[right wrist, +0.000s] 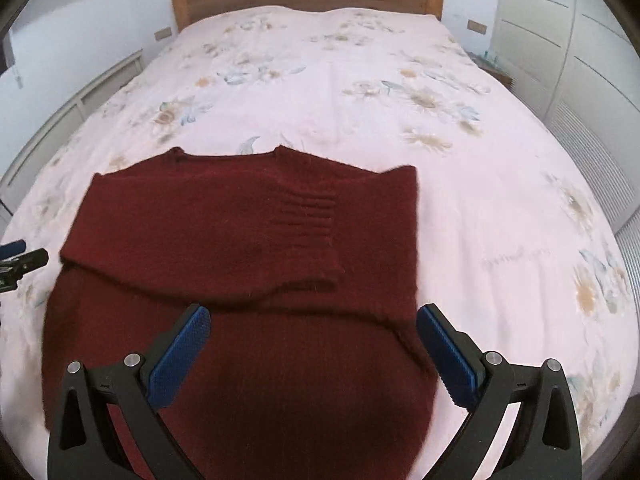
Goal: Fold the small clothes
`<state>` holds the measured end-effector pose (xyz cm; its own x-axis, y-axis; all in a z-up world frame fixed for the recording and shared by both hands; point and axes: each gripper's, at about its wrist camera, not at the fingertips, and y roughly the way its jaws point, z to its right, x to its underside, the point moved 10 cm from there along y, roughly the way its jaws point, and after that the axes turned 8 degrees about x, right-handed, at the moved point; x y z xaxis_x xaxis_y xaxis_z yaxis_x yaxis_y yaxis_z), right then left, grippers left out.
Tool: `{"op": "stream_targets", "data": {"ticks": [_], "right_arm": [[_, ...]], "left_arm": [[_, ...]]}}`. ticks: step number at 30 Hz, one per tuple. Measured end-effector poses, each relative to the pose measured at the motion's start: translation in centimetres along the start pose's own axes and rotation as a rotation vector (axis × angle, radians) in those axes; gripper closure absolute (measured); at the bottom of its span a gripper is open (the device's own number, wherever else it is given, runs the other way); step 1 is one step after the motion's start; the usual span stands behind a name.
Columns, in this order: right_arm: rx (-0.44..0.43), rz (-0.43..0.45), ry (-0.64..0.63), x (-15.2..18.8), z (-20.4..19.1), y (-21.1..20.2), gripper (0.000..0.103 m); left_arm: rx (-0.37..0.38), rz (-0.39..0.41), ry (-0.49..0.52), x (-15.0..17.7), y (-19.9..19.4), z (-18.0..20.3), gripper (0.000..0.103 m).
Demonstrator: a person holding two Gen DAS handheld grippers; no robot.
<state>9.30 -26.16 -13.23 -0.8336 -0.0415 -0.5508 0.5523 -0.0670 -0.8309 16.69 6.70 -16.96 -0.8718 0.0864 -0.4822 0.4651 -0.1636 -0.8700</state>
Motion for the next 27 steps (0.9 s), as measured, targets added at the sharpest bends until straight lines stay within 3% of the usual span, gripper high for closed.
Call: {"op": "stream_targets", "data": {"ticks": [5, 14, 20, 27], "right_arm": [[0.003, -0.009, 0.012, 4.1, 0.8, -2.4, 0.000], [0.003, -0.119, 0.095, 12.5, 2.2, -2.5, 0.000], [0.006, -0.184, 0.128, 16.2, 2.5, -1.9, 0.000], [0.013, -0.216, 0.141, 18.2, 2.8, -1.8, 0.000]], "left_arm": [[0.052, -0.008, -0.043, 3.7, -2.9, 0.7, 0.001], [0.018, -0.082, -0.072, 10.7, -4.0, 0.7, 0.001], [0.019, -0.130, -0.088, 14.6, -3.8, 0.2, 0.001], [0.021, -0.172, -0.070, 17.7, -3.7, -0.3, 0.001]]}}
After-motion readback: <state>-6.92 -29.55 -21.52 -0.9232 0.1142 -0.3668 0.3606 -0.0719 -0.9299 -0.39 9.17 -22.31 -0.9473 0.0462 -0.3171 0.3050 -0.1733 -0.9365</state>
